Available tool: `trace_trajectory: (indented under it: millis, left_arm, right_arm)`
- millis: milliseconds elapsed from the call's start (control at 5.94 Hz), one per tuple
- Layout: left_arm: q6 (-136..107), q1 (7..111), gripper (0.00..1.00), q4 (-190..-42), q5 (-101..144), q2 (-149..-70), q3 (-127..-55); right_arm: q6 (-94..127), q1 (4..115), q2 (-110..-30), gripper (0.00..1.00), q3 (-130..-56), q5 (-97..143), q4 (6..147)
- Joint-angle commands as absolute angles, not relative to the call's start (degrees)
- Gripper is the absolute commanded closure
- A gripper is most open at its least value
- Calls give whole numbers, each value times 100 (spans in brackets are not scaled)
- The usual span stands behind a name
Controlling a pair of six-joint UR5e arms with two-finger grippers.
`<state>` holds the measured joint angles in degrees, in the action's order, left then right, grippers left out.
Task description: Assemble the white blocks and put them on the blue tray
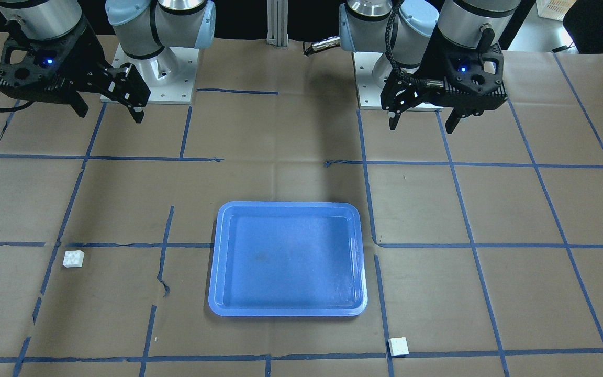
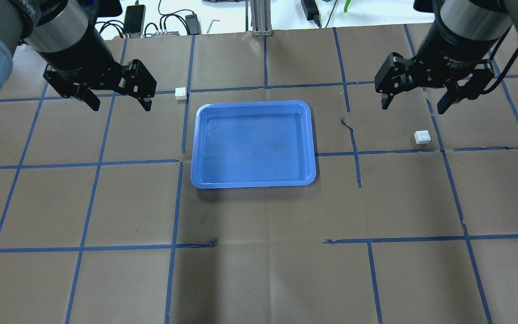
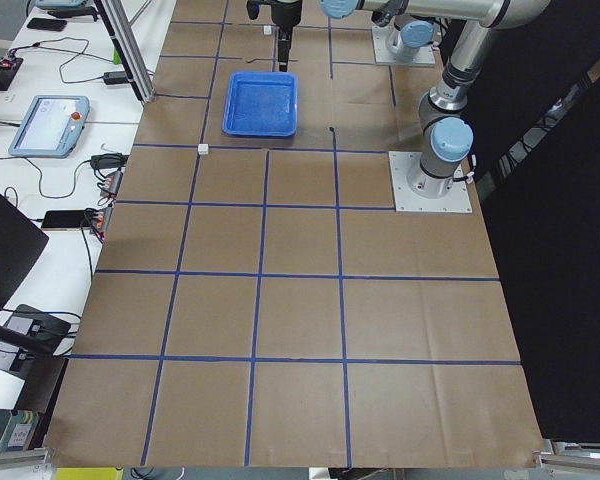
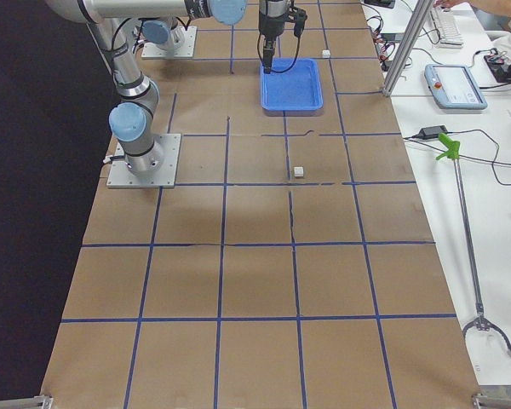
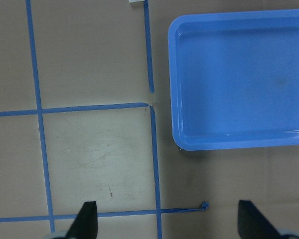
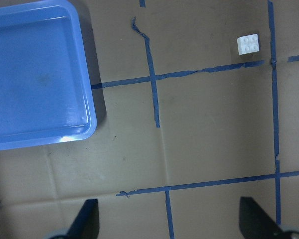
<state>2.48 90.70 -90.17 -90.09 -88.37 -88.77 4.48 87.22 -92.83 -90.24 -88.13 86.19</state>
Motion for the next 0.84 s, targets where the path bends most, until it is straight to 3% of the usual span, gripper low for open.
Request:
trace_trajectory:
  millis: [0,673]
  left_arm:
    - [246,9070,1,-9018,-9000,-8850,-8877]
    - [264,9062,1,-9018,-9000,-8798,-8868]
  right_arm:
    - [-501,8658,-9229,0,-9061,-8842,8787]
    - [-388,8578,-9246,0,-9026,-8850,8763]
